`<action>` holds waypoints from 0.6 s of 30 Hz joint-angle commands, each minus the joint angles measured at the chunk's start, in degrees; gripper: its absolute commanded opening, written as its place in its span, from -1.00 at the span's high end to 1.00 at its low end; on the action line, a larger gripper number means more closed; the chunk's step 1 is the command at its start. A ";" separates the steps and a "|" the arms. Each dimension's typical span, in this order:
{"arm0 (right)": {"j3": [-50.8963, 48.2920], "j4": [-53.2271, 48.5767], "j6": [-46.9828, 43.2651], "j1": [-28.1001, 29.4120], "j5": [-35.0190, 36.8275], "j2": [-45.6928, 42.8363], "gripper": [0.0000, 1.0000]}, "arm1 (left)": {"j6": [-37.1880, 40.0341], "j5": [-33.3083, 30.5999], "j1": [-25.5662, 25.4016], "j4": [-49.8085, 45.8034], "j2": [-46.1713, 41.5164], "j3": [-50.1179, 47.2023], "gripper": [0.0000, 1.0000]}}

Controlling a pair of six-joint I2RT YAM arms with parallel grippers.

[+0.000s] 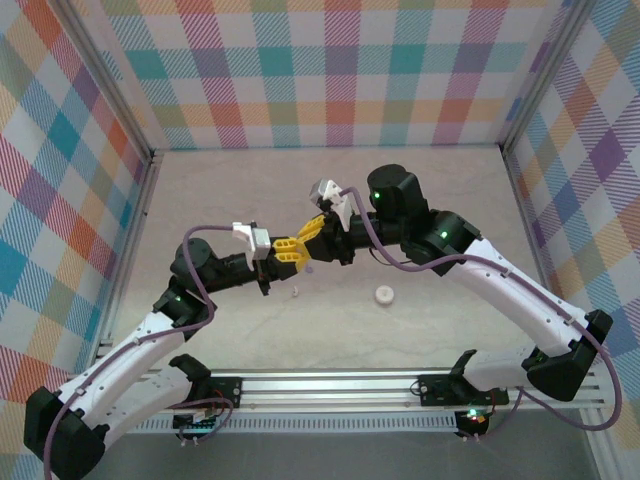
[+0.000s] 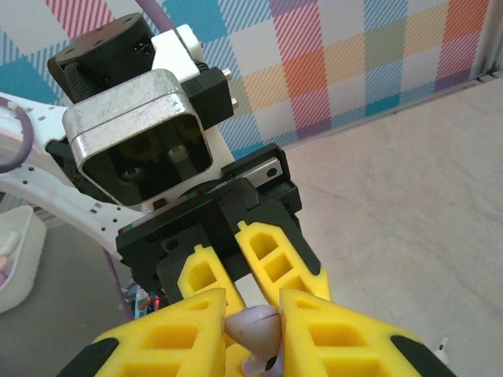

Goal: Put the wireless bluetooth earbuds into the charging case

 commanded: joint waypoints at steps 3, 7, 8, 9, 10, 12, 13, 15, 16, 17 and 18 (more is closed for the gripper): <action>1.10 0.41 -2.62 0.20 3.59 -1.44 0.54 | -2.07 3.25 -0.65 3.66 0.90 2.76 1.00; 0.25 0.87 -3.58 0.73 5.67 -1.82 0.54 | -2.07 2.19 -0.63 4.44 0.82 2.29 1.00; 0.06 0.80 -3.93 0.94 6.16 -2.01 0.54 | -2.07 1.73 -0.65 4.64 0.81 2.19 1.00; -0.07 0.67 -3.95 1.14 6.60 -2.12 0.54 | -2.14 1.42 -0.65 4.88 0.90 2.15 1.00; -0.03 0.48 -5.16 1.32 7.01 -2.19 0.54 | -2.15 1.12 -0.65 5.02 0.95 2.15 1.00; 0.10 0.19 -6.45 1.77 8.02 -2.13 0.54 | -2.12 0.65 -0.65 5.34 0.99 1.98 1.00; 0.34 -0.06 -6.63 1.95 8.42 -2.02 0.54 | -2.07 0.46 -0.64 5.43 0.87 1.89 1.00; 1.33 -1.04 -7.07 2.35 8.65 -1.47 0.54 | -1.80 -0.44 -0.65 5.43 0.65 1.58 1.00; 1.74 -1.50 -7.24 2.61 8.89 -1.16 0.54 | -1.57 -0.89 -0.65 5.35 0.56 1.45 1.00; 2.11 -1.90 -7.46 2.87 9.23 -0.93 0.54 | -1.48 -1.25 -0.65 5.35 0.38 1.36 1.00; 2.25 -2.11 -7.87 3.16 9.63 -0.67 0.54 | -1.39 -1.46 -0.65 5.43 0.27 1.23 1.00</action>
